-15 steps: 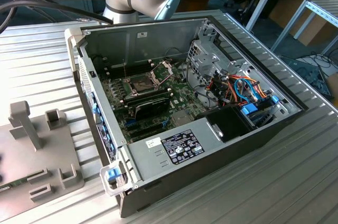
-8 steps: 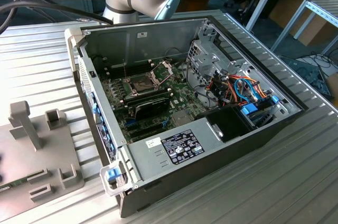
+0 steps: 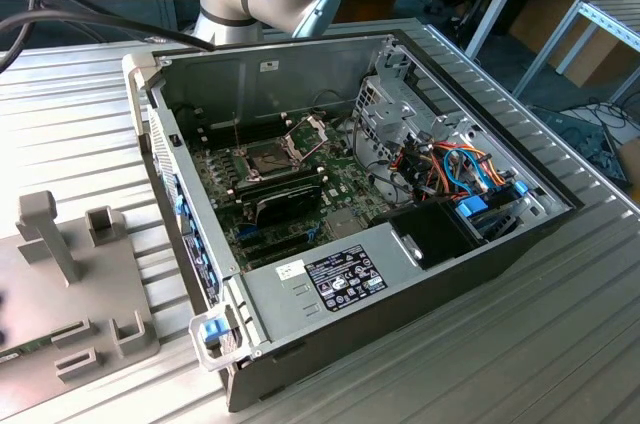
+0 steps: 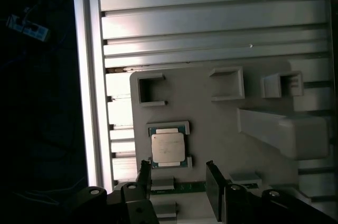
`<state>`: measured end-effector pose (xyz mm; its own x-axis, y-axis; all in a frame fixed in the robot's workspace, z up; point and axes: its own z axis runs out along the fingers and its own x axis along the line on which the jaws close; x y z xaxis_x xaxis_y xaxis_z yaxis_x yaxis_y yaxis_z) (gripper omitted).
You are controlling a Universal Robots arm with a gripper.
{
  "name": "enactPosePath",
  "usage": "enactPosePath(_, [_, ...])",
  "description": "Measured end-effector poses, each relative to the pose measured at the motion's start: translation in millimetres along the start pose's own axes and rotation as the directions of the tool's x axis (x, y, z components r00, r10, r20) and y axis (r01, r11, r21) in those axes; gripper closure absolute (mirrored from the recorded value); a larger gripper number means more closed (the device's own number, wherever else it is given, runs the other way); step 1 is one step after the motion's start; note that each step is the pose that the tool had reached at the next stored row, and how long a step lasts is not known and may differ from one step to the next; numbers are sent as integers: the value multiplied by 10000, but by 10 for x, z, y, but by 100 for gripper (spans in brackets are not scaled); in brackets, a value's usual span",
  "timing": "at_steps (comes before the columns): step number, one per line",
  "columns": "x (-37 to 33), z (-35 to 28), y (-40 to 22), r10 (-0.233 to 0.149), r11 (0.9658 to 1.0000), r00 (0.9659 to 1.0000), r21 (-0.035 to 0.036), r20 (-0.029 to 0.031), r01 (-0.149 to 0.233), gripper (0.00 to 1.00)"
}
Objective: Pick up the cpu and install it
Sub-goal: 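Pick up the cpu and move it towards the insertion slot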
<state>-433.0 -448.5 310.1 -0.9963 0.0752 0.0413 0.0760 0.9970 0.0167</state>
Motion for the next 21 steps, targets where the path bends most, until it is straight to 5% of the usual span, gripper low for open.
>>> enactPosePath(21, [-3, 68, -1, 0, 10000, 10000, 0, 0, 0, 46])
